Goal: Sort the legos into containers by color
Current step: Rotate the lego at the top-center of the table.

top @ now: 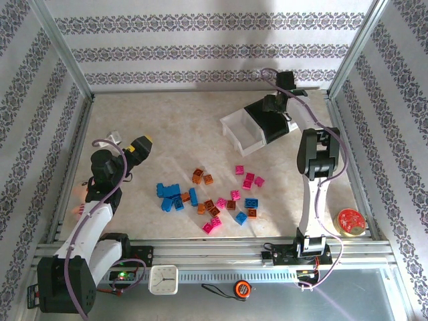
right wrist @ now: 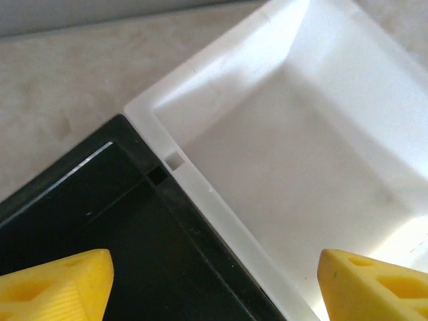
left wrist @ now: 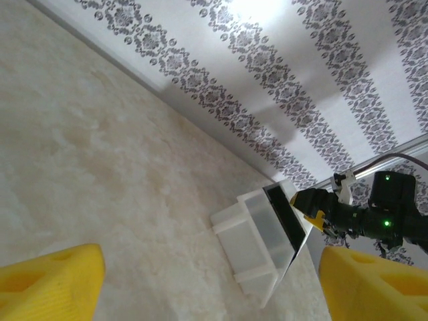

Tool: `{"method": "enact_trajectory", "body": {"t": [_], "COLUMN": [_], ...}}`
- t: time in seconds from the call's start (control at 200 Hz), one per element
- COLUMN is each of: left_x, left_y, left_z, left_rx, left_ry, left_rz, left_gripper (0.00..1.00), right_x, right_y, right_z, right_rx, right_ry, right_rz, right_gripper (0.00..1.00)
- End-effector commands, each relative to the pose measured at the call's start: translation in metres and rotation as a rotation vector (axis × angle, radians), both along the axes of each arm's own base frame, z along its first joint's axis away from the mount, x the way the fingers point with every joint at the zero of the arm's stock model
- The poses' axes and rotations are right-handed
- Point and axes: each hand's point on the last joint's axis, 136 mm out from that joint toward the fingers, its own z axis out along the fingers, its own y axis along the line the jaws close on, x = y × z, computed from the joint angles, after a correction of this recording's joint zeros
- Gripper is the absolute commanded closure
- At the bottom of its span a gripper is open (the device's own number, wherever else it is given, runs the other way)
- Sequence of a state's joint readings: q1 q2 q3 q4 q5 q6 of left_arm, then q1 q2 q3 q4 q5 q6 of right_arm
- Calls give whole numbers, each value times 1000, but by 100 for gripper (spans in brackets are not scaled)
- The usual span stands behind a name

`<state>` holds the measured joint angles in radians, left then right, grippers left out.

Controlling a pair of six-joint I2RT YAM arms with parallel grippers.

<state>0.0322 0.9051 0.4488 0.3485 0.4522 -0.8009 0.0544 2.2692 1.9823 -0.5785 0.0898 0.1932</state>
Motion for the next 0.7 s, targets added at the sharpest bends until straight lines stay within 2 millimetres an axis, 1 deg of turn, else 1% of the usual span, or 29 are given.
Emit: {"method": "enact_trajectory", "body": {"t": [0.0,0.075,0.155,0.285,0.33,0.415,0.52,0.655,0.695], "left_x": [-5,-5,-5,-6,-6,-7,-7,-8,-8], "left_y": [-8,-9,-11,-14,-15,-17,-20,-20,-21], "left_z": [8,10,11,9,8,7,6,4,4], "left_rx": [29,36,39,43,45,47,54,53,51], "left_ry": [2,3,-1,9,15,21,26,39,41], "left_rz": [-43,-47,-54,-61,-62,-68,-74,-74,-75], "left_gripper": [16,16,17,16,16,16,16,16,16], "right_x": [-12,-13,-16,-25,-28,-36,-46,-62,-67], "right_y": [-5,0,8,31,41,59,83,115,126], "right_z": [-20,-26,-30,-30,-29,-27,-25,-30,-31], "right_rx": [-19,3,19,34,49,81,117,147,154], "right_ry": [107,126,139,151,153,160,161,168,169], "right_rz": [10,25,38,74,81,73,67,46,48], "right_gripper": [28,33,42,57,63,72,77,92,94]}}
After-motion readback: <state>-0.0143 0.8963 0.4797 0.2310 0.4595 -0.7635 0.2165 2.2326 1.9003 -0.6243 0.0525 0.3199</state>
